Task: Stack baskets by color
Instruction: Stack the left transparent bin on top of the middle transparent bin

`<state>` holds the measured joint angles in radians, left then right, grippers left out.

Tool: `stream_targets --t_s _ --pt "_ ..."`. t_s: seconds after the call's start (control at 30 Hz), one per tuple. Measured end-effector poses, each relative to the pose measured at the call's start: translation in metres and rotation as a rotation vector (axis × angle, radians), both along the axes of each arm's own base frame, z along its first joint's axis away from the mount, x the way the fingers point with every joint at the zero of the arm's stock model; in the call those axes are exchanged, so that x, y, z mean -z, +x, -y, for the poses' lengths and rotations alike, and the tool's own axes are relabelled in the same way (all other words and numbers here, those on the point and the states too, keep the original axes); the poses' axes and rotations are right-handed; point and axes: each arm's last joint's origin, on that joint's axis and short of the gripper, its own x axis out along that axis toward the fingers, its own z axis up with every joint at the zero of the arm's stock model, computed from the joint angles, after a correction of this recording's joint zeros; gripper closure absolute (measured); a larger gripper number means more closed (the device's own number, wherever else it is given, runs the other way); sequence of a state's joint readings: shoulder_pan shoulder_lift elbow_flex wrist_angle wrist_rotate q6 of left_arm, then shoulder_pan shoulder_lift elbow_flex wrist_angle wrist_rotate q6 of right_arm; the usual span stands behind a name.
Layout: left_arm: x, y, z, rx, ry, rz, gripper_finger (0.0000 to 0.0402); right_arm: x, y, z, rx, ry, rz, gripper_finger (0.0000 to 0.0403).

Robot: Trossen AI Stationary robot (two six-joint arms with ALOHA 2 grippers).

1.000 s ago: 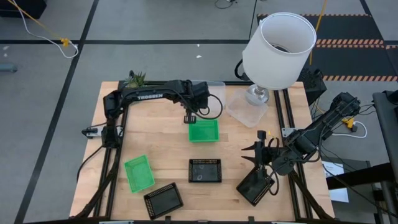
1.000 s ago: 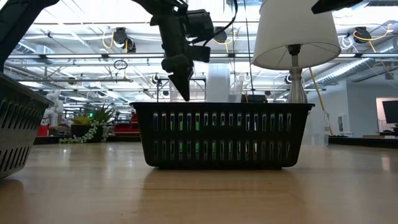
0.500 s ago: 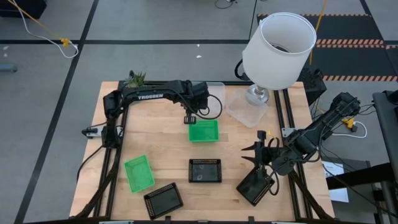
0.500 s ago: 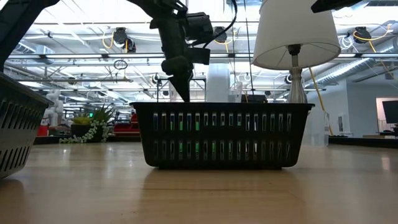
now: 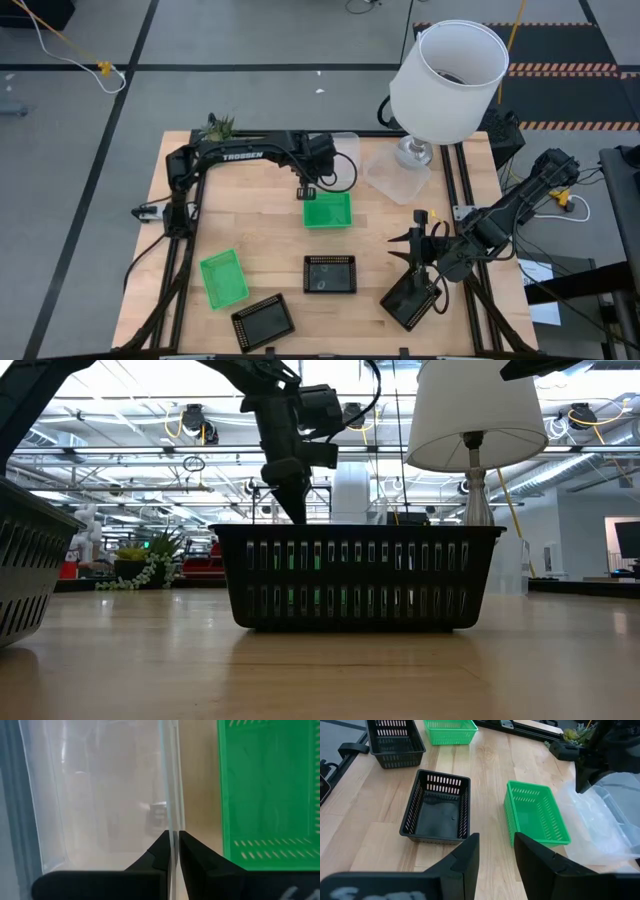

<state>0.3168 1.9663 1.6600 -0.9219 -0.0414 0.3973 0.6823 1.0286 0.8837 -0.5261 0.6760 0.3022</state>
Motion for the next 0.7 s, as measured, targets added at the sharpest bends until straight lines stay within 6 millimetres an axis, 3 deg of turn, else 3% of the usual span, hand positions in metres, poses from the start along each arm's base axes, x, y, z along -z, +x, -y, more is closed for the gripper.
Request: stream_targets --t_s 0.37,0.7 --pt "0.0000 0.0003 0.0004 0.003 -0.014 0.006 0.0365 0.0001 0.0000 0.0000 0.000 0.000 0.000 0.0287" --pt "-0.0003 0.0008 0.0004 0.004 -0.011 0.011 0.0269 0.0000 0.0000 0.0000 0.000 0.000 0.000 0.0287"
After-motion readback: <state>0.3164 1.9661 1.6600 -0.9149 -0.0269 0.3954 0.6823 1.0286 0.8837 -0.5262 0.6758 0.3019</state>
